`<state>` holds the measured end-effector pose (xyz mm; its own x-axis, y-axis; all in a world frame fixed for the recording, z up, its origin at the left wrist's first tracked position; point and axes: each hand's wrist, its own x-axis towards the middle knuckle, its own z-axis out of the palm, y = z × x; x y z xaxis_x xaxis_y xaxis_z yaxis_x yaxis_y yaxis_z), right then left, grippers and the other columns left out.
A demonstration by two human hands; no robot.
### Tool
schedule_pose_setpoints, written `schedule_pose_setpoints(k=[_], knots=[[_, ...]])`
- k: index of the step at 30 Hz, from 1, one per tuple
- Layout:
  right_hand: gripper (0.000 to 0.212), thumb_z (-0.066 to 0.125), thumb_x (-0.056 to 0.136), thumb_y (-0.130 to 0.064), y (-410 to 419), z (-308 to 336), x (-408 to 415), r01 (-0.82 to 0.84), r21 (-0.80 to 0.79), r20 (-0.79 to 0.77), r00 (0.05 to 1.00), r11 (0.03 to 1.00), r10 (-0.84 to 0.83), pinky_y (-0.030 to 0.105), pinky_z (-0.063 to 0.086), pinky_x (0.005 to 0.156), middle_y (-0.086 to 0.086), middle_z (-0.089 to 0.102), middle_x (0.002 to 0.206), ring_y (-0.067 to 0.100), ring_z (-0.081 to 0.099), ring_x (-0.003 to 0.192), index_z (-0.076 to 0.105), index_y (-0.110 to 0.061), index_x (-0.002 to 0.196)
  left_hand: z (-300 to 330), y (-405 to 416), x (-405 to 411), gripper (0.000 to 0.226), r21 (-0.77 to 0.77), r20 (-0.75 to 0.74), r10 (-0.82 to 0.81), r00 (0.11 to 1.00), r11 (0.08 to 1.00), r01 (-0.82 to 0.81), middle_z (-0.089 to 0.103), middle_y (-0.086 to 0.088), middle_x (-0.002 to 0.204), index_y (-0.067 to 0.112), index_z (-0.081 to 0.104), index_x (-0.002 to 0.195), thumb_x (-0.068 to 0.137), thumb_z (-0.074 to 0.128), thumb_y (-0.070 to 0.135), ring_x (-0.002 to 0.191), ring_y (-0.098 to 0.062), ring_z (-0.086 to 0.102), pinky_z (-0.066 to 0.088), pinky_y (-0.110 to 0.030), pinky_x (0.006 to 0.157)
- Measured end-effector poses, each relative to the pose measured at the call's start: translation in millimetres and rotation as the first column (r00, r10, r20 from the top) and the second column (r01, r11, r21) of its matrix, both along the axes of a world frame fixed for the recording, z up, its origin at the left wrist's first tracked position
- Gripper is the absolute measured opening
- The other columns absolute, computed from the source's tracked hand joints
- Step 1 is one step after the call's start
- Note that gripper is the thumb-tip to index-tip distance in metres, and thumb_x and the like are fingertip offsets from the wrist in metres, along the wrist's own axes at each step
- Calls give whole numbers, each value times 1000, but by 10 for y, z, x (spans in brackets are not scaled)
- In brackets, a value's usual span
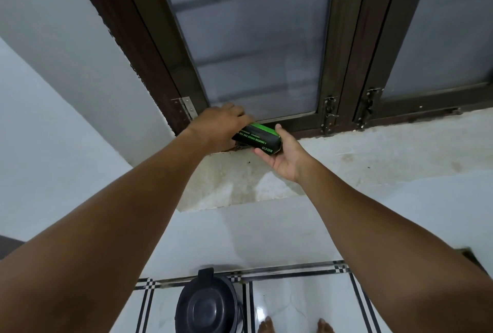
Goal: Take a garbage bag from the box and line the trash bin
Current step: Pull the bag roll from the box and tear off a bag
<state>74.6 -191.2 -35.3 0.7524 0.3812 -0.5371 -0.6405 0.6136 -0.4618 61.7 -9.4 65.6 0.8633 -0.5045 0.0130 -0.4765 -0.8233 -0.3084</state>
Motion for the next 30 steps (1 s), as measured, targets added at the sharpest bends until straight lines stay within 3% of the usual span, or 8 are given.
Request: schedule_pose_setpoints(k=[5,7,11,14,18,22,27,30], knots=[[40,59,103,-33,-110,-20,-15,22,-58,-49,998,998,-25,37,64,61,28,61,123,39,75,97,51,-9,133,169,-35,29,57,-1,45,-23,999,1000,23,63,-1,119,28,49,132,82,74,21,108,-23,59,45,-34,71],[40,56,104,-35,-116,-15,-29,14,-69,-39,999,998,-16,38,64,60,27,60,123,38,74,100,50,-11,135,261,-31,54,49,16,70,-55,996,998,54,62,-1,115,28,50,124,82,75,20,104,-22,58,37,-32,73],[51,50,101,-54,-109,1,-50,-24,-96,-20,1000,995,22,36,64,63,21,66,119,33,73,102,56,-10,126,439,-48,49,44,60,97,-118,988,992,113,61,-4,121,26,55,126,87,74,28,111,-25,57,47,-39,87],[50,52,99,-57,-96,1,-53,-32,-218,-14,999,975,30,36,64,64,18,68,112,29,74,94,60,-11,116,503,-35,26,45,59,117,-131,984,990,125,61,-6,124,23,57,127,87,75,31,113,-27,57,48,-43,92],[35,55,101,-49,-127,-78,-9,162,-618,123,986,769,-109,26,53,48,11,67,95,19,65,67,59,-14,105,395,77,-18,49,0,85,-32,996,999,32,60,-3,122,26,54,127,83,76,23,111,-25,55,49,-40,87],[33,55,102,-43,-285,-131,32,422,-784,374,906,455,-196,26,38,53,-1,61,76,20,62,75,58,-16,83,11,221,-105,56,-60,-26,158,987,985,-159,59,-2,124,29,50,131,81,74,21,113,-24,55,52,-40,87],[35,55,102,-44,-393,-117,46,472,-791,413,882,390,-228,28,40,54,-2,59,75,16,59,71,51,-22,75,-598,333,-186,60,-112,-175,264,949,952,-285,62,1,127,34,51,139,84,72,21,114,-22,55,52,-37,88],[36,61,98,-49,-363,-109,71,445,-757,379,895,478,-234,31,46,59,2,60,80,20,58,71,53,-18,80,-908,341,-254,74,-153,-78,313,946,934,-322,46,-7,154,28,40,154,88,63,3,140,-30,41,45,-44,108]])
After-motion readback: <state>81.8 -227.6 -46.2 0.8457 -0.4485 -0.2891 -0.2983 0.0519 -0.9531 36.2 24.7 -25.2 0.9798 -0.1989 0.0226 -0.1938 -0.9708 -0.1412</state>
